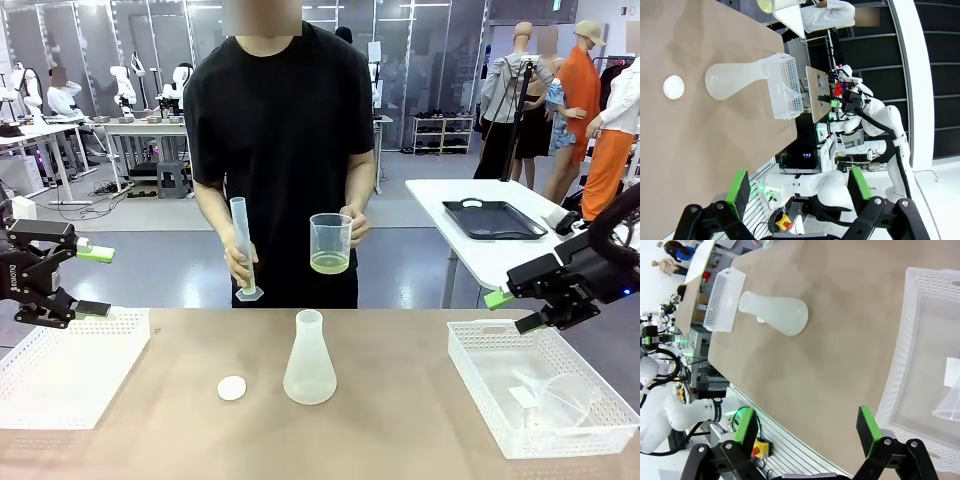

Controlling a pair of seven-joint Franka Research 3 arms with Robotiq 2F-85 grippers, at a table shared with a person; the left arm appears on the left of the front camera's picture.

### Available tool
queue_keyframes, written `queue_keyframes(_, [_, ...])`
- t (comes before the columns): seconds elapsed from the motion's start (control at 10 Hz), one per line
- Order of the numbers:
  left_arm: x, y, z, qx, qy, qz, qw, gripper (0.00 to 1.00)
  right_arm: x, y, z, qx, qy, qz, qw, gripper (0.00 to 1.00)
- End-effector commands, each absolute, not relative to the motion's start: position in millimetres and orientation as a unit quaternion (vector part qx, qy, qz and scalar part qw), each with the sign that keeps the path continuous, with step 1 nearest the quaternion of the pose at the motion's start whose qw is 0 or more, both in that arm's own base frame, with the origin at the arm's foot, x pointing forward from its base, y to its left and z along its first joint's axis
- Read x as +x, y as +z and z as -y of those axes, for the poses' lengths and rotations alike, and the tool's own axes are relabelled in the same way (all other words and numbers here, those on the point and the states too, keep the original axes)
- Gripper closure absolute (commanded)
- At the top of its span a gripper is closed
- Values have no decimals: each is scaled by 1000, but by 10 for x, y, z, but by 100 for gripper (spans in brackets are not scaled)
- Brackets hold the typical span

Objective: Prepare the solutions needed for the experiment.
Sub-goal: Pick up the Plastic Funnel and insert it into the Big flask.

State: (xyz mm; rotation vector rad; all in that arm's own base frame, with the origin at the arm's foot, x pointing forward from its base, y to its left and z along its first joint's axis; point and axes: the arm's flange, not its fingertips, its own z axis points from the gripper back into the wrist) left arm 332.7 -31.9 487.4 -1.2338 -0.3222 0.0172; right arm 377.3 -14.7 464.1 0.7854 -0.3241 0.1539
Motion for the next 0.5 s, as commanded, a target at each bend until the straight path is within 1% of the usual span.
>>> queue_keyframes(0.0, [3343,4883,337,-584,6,150,798,0,3745,4672,96,382,91,157,906,0])
queue_keyframes(0.2, [3343,4883,337,-584,6,150,798,0,3769,4659,106,383,81,157,907,0])
queue_keyframes(0.3, [3343,4883,337,-584,6,150,798,0,3788,4612,6,415,23,128,900,0])
queue_keyframes(0.4, [3343,4883,337,-584,6,150,798,0,3731,4549,-9,440,-37,117,889,0])
